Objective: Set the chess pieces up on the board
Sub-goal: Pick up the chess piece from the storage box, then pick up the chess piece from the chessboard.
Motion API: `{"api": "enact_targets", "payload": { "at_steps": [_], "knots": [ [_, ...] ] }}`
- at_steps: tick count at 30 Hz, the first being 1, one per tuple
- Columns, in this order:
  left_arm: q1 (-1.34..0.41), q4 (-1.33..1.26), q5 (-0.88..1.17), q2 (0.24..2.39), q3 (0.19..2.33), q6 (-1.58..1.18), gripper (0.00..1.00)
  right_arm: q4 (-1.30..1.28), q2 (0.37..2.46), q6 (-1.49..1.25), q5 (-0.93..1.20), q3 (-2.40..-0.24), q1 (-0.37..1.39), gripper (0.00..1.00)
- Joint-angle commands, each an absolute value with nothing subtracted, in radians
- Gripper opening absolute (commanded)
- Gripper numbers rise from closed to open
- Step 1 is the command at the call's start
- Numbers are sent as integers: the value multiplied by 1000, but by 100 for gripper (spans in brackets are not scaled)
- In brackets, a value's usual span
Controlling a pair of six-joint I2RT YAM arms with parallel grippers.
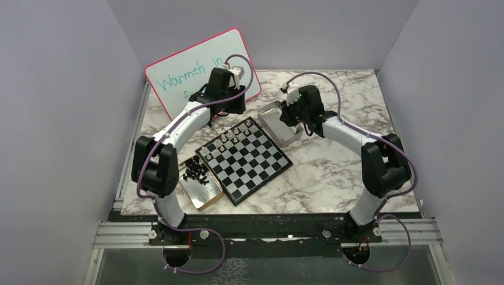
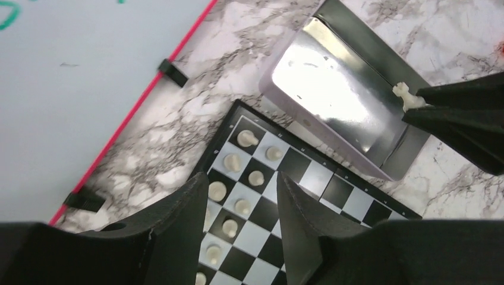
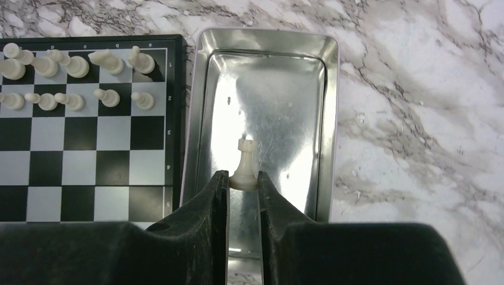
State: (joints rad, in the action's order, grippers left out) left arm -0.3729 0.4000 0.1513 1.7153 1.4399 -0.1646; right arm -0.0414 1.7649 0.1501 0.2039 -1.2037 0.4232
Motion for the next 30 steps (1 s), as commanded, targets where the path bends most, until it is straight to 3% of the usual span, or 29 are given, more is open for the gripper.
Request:
{"api": "enact_targets", "payload": {
  "at_steps": [1, 16, 30],
  "knots": [
    [-442, 395, 102, 1833, 1543, -125, 46, 43, 1656, 21, 109, -1117, 418, 3],
    [-471, 390, 40, 2040, 1645, -136, 34, 76, 1554, -23, 65, -1039, 418, 3],
    [-478, 406, 64, 2079, 1637, -125, 34, 71, 1561, -12, 47, -1042, 419, 4]
  ]
}}
